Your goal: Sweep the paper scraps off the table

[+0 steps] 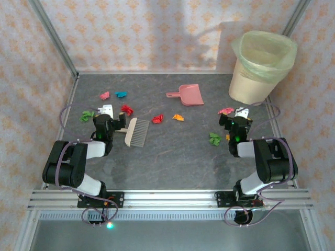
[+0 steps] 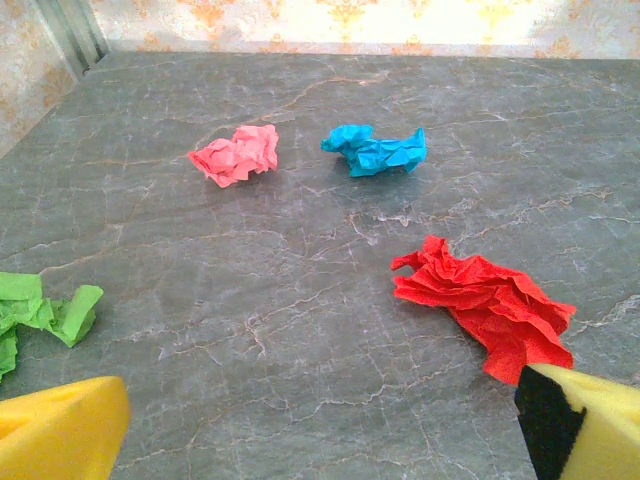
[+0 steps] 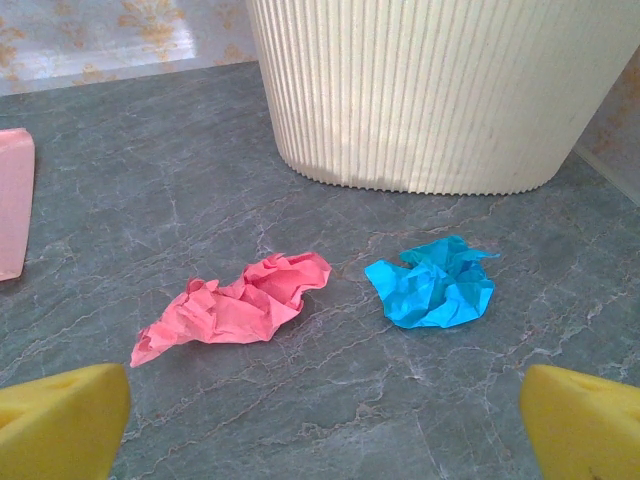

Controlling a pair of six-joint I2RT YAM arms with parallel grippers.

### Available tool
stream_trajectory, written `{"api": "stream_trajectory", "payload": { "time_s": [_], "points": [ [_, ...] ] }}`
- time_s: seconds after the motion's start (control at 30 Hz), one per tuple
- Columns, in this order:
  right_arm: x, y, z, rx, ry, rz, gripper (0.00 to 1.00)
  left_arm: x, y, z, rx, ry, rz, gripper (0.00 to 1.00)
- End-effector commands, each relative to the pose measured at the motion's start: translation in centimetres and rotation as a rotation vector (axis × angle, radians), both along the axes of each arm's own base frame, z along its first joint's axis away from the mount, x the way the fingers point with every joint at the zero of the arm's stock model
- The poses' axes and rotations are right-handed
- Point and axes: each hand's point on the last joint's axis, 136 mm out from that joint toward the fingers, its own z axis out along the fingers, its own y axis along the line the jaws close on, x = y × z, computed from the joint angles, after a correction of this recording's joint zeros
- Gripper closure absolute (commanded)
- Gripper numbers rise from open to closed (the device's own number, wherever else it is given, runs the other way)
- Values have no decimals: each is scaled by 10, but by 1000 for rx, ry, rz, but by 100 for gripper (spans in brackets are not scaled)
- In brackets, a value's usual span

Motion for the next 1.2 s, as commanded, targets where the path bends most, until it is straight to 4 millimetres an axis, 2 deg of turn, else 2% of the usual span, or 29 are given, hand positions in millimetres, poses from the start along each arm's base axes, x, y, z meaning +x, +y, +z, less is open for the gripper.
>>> {"api": "stream_trajectory", "payload": {
  "time_s": [0.0, 0.3, 0.4, 0.5, 0.57, 0.7, 0.73, 0.8, 0.87, 1.0, 1.03, 1.1, 1.17],
  "points": [
    [3, -2, 1, 11, -2, -8, 1, 0, 2, -3, 12, 17, 0, 0],
    [2, -1, 2, 11, -8, -4, 1, 0, 2, -2, 11, 12, -1, 0],
    [0, 4, 10, 5, -32, 26, 1, 0, 0, 11, 15, 24, -6, 0],
    [-6, -1, 34, -5, -44, -13, 1, -8, 13, 39, 20, -1, 73, 0],
    [-9, 1, 51, -1, -35, -10, 1, -15, 11, 61, 32, -58, 86, 0],
    [-15, 4, 73, 44, -67, -28, 1, -18, -6, 107, 22, -150, 58, 0],
    [-17, 0, 74, 71, -65, -70, 1, -17, -11, 118, 9, -162, 50, 0],
    [-24, -12, 90, 159, -102, -180, 1, -17, -21, 139, -43, -210, 19, 0],
    [-27, -12, 100, 241, -96, -207, 1, -17, -36, 158, -130, -287, -38, 0],
    [-30, 23, 115, 457, -122, -51, 1, -15, -69, 187, -227, -357, -180, 0],
    [-33, 26, 118, 508, -162, -33, 1, -13, -79, 192, -257, -369, -221, 0],
    [-39, 20, 121, 579, -221, -63, 1, -7, -86, 200, -362, -380, -234, 0],
    [-37, 20, 122, 594, -206, -59, 1, 1, -93, 203, -465, -351, -229, 0]
  ]
}}
